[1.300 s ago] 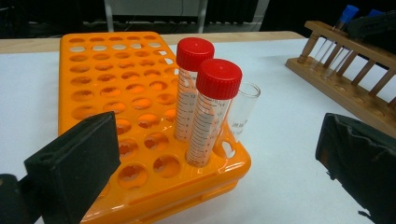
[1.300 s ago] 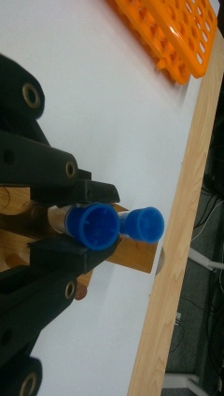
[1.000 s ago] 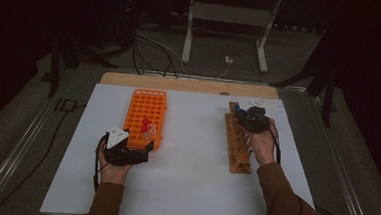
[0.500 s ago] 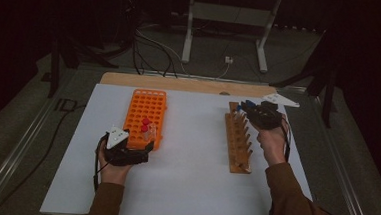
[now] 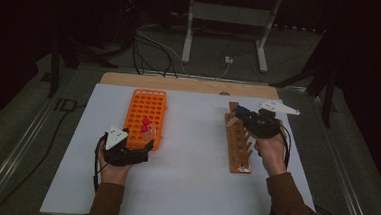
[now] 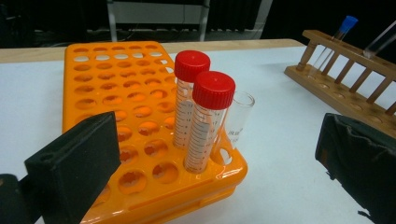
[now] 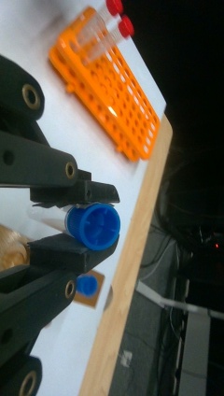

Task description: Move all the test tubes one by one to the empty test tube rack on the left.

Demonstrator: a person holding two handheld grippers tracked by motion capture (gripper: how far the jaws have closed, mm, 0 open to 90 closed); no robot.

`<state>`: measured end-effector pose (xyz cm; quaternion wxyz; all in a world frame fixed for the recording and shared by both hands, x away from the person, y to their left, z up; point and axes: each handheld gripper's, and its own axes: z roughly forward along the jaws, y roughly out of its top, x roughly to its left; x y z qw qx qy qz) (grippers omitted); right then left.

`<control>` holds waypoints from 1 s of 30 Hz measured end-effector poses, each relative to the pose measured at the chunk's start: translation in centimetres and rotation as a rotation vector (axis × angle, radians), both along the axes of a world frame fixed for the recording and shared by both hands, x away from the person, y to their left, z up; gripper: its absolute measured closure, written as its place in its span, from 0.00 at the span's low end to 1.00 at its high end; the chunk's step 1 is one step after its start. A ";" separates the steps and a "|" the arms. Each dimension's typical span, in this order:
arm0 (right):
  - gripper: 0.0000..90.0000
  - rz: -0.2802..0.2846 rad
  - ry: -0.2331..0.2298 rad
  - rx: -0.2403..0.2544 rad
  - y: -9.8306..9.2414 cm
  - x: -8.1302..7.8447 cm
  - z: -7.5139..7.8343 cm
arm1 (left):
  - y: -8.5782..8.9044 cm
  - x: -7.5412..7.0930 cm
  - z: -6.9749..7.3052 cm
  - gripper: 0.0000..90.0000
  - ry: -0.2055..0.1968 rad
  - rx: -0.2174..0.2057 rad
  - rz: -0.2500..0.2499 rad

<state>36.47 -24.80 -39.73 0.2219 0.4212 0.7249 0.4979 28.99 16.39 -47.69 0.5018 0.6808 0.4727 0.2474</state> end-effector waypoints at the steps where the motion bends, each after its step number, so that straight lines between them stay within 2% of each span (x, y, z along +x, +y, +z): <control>1: 0.84 0.007 0.002 -0.002 0.1 -0.2 -0.1 | 0.0 -0.1 0.1 0.01 -0.001 0.001 -0.001; 5: 0.84 0.034 0.011 -0.001 0.7 -0.9 -0.7 | -0.3 -0.3 0.5 0.01 -0.027 -0.002 -0.008; 11: 0.84 0.059 0.031 0.020 0.9 -1.8 -1.7 | -1.2 -0.8 1.2 0.01 -0.063 0.015 -0.030; 17: 0.84 0.085 0.045 0.012 1.4 -2.6 -2.5 | -2.2 -1.4 2.2 0.01 -0.096 0.022 -0.056; 19: 0.84 0.087 0.045 -0.001 1.6 -2.6 -2.6 | -2.6 -1.5 2.3 0.01 -0.103 0.026 -0.067; 30: 0.84 0.119 0.037 0.006 2.5 -3.5 -2.5 | -3.9 -1.8 2.8 0.01 -0.133 0.048 -0.119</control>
